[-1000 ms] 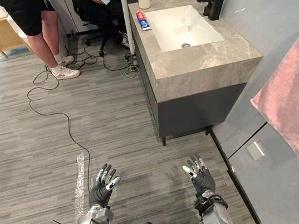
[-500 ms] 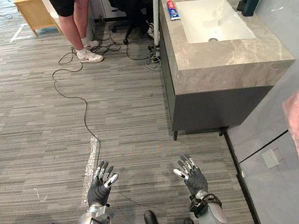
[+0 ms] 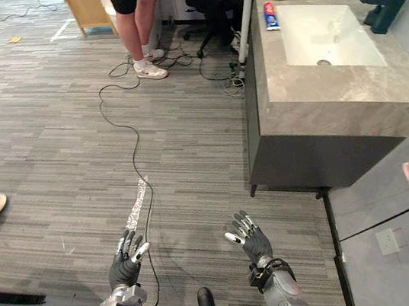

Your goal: Organize washtable

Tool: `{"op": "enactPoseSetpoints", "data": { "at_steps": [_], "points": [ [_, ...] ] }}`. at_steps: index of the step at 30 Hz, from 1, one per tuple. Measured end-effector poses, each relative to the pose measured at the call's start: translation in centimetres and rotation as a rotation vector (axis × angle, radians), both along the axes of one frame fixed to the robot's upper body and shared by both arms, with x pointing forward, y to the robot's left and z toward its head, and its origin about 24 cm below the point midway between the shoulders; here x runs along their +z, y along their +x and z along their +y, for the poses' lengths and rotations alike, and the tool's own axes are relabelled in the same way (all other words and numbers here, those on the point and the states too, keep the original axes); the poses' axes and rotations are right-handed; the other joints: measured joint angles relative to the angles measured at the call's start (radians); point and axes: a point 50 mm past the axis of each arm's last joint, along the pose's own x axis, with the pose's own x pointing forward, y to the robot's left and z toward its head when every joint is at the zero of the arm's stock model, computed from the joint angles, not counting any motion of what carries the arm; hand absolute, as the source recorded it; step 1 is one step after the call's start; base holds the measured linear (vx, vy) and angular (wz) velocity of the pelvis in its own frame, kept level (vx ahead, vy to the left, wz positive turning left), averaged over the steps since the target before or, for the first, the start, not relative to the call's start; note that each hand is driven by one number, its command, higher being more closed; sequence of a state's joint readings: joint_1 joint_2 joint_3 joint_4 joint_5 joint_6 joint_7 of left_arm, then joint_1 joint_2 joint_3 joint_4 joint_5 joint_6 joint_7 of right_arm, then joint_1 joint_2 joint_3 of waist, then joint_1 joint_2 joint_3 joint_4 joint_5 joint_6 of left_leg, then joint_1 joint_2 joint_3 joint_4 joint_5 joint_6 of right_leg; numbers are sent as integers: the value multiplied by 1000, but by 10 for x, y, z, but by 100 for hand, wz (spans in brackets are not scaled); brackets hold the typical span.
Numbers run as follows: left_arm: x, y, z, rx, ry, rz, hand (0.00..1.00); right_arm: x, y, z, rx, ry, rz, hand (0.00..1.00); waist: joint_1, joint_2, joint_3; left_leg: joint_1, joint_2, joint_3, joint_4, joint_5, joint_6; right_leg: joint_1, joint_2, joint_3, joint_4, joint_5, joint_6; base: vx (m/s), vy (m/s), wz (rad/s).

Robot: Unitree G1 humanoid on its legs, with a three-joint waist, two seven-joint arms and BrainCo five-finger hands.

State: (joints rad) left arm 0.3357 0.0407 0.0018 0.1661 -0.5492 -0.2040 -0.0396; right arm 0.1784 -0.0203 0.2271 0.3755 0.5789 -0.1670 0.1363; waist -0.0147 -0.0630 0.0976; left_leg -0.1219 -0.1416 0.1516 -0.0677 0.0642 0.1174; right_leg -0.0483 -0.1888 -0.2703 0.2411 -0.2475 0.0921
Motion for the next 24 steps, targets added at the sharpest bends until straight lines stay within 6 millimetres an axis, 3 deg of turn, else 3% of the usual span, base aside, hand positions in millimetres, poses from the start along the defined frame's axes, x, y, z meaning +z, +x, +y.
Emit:
{"op": "enactPoseSetpoints", "data": {
  "at_steps": [1, 2, 3, 4, 6, 8, 9, 10, 11, 12, 14, 15, 17, 18, 19, 20, 21, 23, 24],
  "points": [
    [2, 1, 0, -1, 2, -9, 0, 0, 0, 0, 3, -2, 0, 0, -3, -5, 7, -7, -2, -3, 19, -21, 6, -5, -12, -7, 51, -7, -2, 204, 111, 69],
    [1, 0, -1, 9, 1, -1, 0, -1, -2, 2, 28, -11, 7, 0, 6, -2, 17, 5, -11, -24, 38, -39, 30, -58, -30, 8, 211, 1, -33, 130, 54, 36],
    [0, -1, 0, 15, 4, 6, 0, -1, -2, 4, 41, -12, 4, 0, 5, 5, 20, 17, -10, -40, 46, -47, 41, -89, -36, 21, 303, 24, -71, 187, 117, 51],
    [0, -2, 0, 17, 10, 12, 0, 0, -4, 5, 60, -16, -3, 0, -10, 17, 32, 54, -5, -76, 61, -68, 68, -152, -30, 58, 473, 54, -134, 216, 114, 64],
    [0, -3, 2, 19, 17, 14, 0, 0, -6, 12, 79, -3, 1, 0, -25, 35, 43, 90, 11, -116, 98, -115, 72, -223, 26, 95, 546, 1, -118, 328, 139, 54],
    [-1, 0, 1, -8, 30, 17, 0, 4, -6, 15, 95, 4, -19, 0, -35, 42, 47, 140, 16, -151, 100, -161, 49, -333, 109, 112, 447, -8, -103, 387, 152, 40],
    [-2, 1, 0, -18, 30, 19, 0, 6, -5, 14, 93, 4, -26, 0, -44, 46, 49, 149, 16, -152, 102, -188, 44, -356, 126, 115, 392, 1, -91, 377, 115, 43],
    [-5, 0, -1, -36, 37, 37, 0, 6, -5, 13, 87, 3, -26, 0, -62, 48, 52, 177, 26, -111, 111, -265, -10, -382, 143, 117, 234, 54, -41, 439, 86, 62],
    [-8, 2, -3, -51, 38, 46, 0, 6, -7, 14, 80, 10, -28, 0, -88, 52, 62, 206, 26, -79, 123, -267, -5, -386, 153, 98, 61, 142, 6, 478, 82, 62],
    [-9, 4, -5, -58, 34, 50, 0, 6, -9, 11, 75, 6, -23, 0, -89, 49, 62, 237, 6, -95, 110, -266, 11, -394, 151, 92, -5, 186, 26, 557, 86, 57],
    [-7, 10, -12, -89, 29, 36, 0, 7, -12, 10, 67, 8, -25, 0, -104, 49, 67, 325, -30, -132, 75, -294, 31, -458, 158, 42, -52, 264, -35, 626, 104, 49],
    [-6, 11, -14, -95, 28, 31, 0, 7, -11, 9, 66, 8, -21, 0, -114, 51, 67, 341, -33, -148, 74, -308, 10, -476, 168, 20, -50, 282, -65, 662, 107, 57],
    [-8, 11, -27, -131, 4, 33, 0, 11, -12, 7, 60, 4, -32, 0, -123, 77, 55, 382, -40, -158, 134, -337, -42, -493, 247, -73, -37, 366, -217, 744, 135, 49],
    [-9, 9, -31, -140, -5, 40, 0, 12, -13, 7, 59, 2, -39, 0, -134, 86, 46, 383, -44, -154, 170, -350, -64, -483, 265, -103, -36, 383, -265, 857, 133, 52],
    [-13, 5, -35, -153, -16, 59, 0, 15, -15, 4, 53, -6, -47, 0, -146, 83, 29, 377, -78, -126, 300, -358, -88, -435, 285, -119, -64, 413, -379, 859, 119, -20],
    [-18, 6, -47, -149, -59, 81, 0, 16, -4, -3, 65, -42, -62, 0, -129, 159, 32, 296, -28, -60, 499, -316, -190, -410, 326, -94, -39, 345, -373, 985, 165, -55],
    [-18, 5, -48, -144, -68, 81, 0, 21, 4, 0, 75, -43, -87, 0, -134, 166, 33, 213, 11, -6, 695, -277, -274, -388, 332, -58, -22, 318, -353, 896, 144, -91],
    [-17, 13, -43, -142, -53, 71, 0, 28, 14, 3, 71, -37, -122, 0, -117, 155, 41, 105, 158, 123, 1078, -264, -279, -236, 348, 12, -58, 278, -303, 695, 76, -62],
    [-16, 14, -42, -138, -55, 66, 0, 29, 15, 3, 62, -35, -130, 0, -106, 152, 43, 90, 202, 154, 1140, -266, -275, -182, 354, 42, -86, 275, -297, 520, 60, -86]
  ]
}}
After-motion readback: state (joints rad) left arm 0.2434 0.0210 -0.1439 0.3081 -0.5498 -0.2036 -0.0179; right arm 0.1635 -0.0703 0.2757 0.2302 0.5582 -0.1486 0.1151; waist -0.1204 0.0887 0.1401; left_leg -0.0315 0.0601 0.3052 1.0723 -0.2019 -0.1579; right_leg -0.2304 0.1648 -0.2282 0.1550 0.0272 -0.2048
